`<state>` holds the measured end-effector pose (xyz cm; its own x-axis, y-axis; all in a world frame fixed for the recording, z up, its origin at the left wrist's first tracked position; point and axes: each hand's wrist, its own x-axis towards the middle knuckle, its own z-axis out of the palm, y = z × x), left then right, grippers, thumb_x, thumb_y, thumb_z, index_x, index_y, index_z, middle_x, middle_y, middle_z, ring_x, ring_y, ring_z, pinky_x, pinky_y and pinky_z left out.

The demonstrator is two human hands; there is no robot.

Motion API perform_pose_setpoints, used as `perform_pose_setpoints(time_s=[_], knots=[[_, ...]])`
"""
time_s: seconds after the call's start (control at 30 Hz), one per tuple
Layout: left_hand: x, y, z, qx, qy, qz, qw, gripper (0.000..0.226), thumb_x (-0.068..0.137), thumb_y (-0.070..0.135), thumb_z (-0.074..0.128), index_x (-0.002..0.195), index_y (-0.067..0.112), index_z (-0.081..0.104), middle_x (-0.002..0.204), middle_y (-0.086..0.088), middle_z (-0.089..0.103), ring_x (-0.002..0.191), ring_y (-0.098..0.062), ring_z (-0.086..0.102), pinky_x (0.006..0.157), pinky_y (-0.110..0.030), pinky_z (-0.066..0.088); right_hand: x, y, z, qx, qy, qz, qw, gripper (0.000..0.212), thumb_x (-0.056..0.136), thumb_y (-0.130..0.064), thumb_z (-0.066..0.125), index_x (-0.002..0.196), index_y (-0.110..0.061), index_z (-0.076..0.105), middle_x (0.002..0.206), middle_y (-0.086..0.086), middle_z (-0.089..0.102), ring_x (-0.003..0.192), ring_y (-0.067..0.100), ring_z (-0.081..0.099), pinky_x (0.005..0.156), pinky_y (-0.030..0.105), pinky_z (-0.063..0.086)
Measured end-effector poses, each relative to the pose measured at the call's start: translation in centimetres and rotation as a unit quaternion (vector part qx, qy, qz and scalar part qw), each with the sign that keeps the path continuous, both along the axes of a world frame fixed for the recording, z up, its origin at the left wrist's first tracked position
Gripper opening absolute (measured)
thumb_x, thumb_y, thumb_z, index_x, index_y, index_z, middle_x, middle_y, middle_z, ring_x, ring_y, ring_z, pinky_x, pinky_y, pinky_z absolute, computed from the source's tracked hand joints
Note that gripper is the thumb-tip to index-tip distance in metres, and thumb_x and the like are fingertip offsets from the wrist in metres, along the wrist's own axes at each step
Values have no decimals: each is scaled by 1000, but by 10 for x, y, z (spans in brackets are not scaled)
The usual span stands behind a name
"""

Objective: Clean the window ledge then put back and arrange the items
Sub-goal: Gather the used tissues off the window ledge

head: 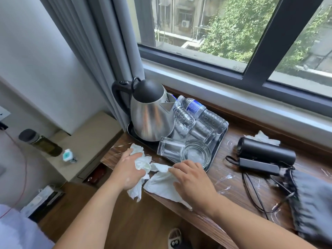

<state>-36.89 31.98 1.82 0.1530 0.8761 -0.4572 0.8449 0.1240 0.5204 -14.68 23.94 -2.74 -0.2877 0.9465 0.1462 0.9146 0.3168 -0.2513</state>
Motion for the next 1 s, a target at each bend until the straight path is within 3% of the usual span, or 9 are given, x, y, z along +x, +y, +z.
perform_pose_setpoints(time_s=[0.13, 0.3, 0.47, 0.53, 0.63, 0.73, 0.8, 0.93, 1.0], knots=[[-3, -1, -11, 35, -24, 13, 999, 64, 87, 6, 66, 148, 15, 50, 157, 4, 36, 137, -13, 41, 104, -16, 27, 8, -5, 9, -34, 71, -3, 997, 44, 77, -31, 71, 121, -26, 64, 117, -11, 62, 105, 13, 57, 89, 30, 48], [-2, -14, -10, 85, -51, 41, 994, 56, 83, -2, 67, 137, 13, 61, 139, 7, 50, 128, -12, 49, 101, -17, 30, 22, -14, 22, -117, 170, -25, 978, 51, 86, -37, 64, 135, -28, 54, 134, -15, 49, 117, 8, 52, 102, 21, 41], [10, -51, 25, 117, -144, 30, 982, 49, 84, 2, 71, 116, 39, 67, 121, 34, 58, 112, 21, 51, 94, -4, 36, 37, -27, 34, -104, 285, -80, 949, 50, 82, -29, 67, 131, -28, 58, 127, -24, 50, 117, -4, 51, 95, 23, 50], [25, -70, 38, 102, -184, 14, 978, 43, 81, 16, 76, 110, 46, 67, 120, 38, 60, 112, 20, 53, 92, -7, 40, 43, -35, 39, -111, 350, -109, 924, 51, 79, -21, 67, 130, -27, 60, 124, -27, 52, 115, -2, 54, 90, 24, 53], [48, -88, 45, 40, -243, 6, 969, 59, 67, 36, 74, 122, 51, 61, 118, 25, 66, 111, 0, 64, 92, -20, 49, 44, -45, 48, -145, 452, -121, 872, 54, 74, -19, 64, 126, -31, 61, 123, -21, 57, 112, 9, 61, 88, 33, 56], [80, -97, 41, 26, -245, -47, 968, 85, 62, 41, 72, 139, 61, 40, 118, 21, 59, 111, 2, 60, 86, -5, 43, 50, -57, 57, -156, 526, -123, 827, 56, 71, -14, 64, 121, -37, 62, 124, -11, 61, 112, 16, 64, 91, 40, 57], [99, -96, 39, 19, -248, -61, 967, 91, 63, 35, 70, 141, 62, 32, 128, 24, 50, 112, 2, 59, 82, -3, 43, 60, -63, 63, -150, 552, -125, 811, 58, 71, -5, 62, 122, -32, 63, 124, -7, 61, 112, 18, 64, 90, 40, 57], [133, -88, 42, 12, -262, -124, 957, 92, 64, 34, 68, 143, 61, 30, 149, 34, 27, 133, 19, 34, 92, 6, 31, 85, -71, 78, -131, 542, -115, 822, 60, 71, -6, 61, 127, -26, 62, 124, -11, 58, 112, 17, 61, 79, 31, 57], [150, -83, 44, 6, -275, -150, 950, 89, 66, 30, 73, 144, 53, 38, 142, 34, 45, 129, 19, 41, 93, 4, 33, 98, -73, 82, -123, 517, -112, 839, 62, 72, -9, 64, 130, -30, 59, 125, -15, 57, 111, 14, 60, 75, 25, 54]])
